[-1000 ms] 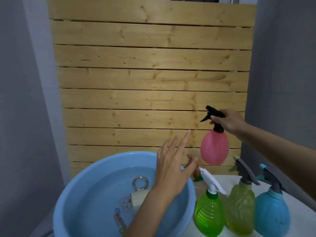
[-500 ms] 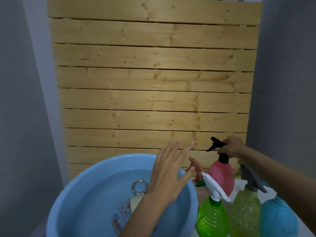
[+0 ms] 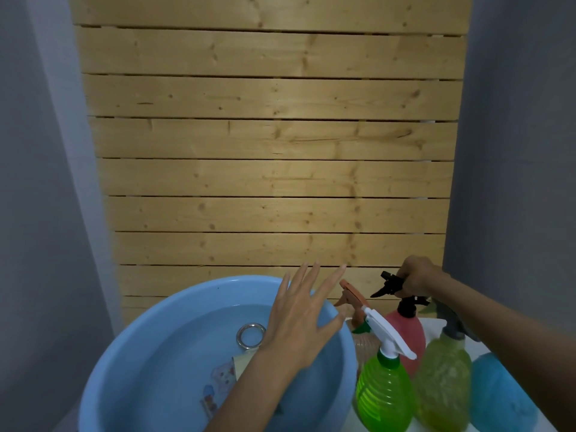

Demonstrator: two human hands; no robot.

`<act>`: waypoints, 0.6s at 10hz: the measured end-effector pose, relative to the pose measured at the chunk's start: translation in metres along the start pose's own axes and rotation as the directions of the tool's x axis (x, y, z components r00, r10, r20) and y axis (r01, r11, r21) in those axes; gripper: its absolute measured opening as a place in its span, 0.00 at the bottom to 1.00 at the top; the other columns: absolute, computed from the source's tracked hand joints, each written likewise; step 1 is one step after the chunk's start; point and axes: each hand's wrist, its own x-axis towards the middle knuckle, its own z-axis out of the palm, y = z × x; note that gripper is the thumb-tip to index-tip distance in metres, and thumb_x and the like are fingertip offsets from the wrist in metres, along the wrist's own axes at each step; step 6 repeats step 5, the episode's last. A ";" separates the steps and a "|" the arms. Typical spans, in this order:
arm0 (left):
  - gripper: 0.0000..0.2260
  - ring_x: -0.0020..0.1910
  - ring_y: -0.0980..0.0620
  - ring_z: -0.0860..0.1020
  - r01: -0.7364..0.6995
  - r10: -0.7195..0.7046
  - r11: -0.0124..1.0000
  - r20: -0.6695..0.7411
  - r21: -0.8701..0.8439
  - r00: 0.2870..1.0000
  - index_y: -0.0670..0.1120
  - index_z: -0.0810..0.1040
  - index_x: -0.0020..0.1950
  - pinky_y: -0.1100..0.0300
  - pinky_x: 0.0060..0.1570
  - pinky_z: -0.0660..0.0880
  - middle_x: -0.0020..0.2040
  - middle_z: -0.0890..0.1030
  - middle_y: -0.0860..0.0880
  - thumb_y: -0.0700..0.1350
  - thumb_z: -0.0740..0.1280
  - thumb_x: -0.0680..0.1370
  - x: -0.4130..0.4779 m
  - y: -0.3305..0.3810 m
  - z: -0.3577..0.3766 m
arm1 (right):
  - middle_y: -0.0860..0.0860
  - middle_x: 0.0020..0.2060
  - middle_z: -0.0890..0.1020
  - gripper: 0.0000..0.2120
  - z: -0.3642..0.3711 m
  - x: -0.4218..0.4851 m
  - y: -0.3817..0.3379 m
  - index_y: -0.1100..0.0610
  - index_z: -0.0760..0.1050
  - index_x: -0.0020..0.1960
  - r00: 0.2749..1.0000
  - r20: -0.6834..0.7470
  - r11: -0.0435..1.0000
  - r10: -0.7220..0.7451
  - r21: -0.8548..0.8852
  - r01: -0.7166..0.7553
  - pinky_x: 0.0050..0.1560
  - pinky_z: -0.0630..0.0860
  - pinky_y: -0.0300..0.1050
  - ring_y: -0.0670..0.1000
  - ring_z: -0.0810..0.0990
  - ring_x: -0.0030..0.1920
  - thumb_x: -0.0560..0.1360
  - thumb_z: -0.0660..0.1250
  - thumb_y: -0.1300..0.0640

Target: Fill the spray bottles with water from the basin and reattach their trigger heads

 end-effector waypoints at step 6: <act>0.30 0.78 0.50 0.43 -0.043 0.076 0.991 -0.257 0.130 0.963 0.51 0.45 0.79 0.52 0.73 0.43 0.79 0.47 0.48 0.62 0.46 0.80 -0.002 -0.006 0.014 | 0.51 0.50 0.73 0.17 -0.018 -0.033 -0.037 0.58 0.70 0.61 0.981 -0.112 0.908 -0.157 -0.407 0.099 0.45 0.69 0.43 0.52 0.74 0.49 0.79 0.62 0.47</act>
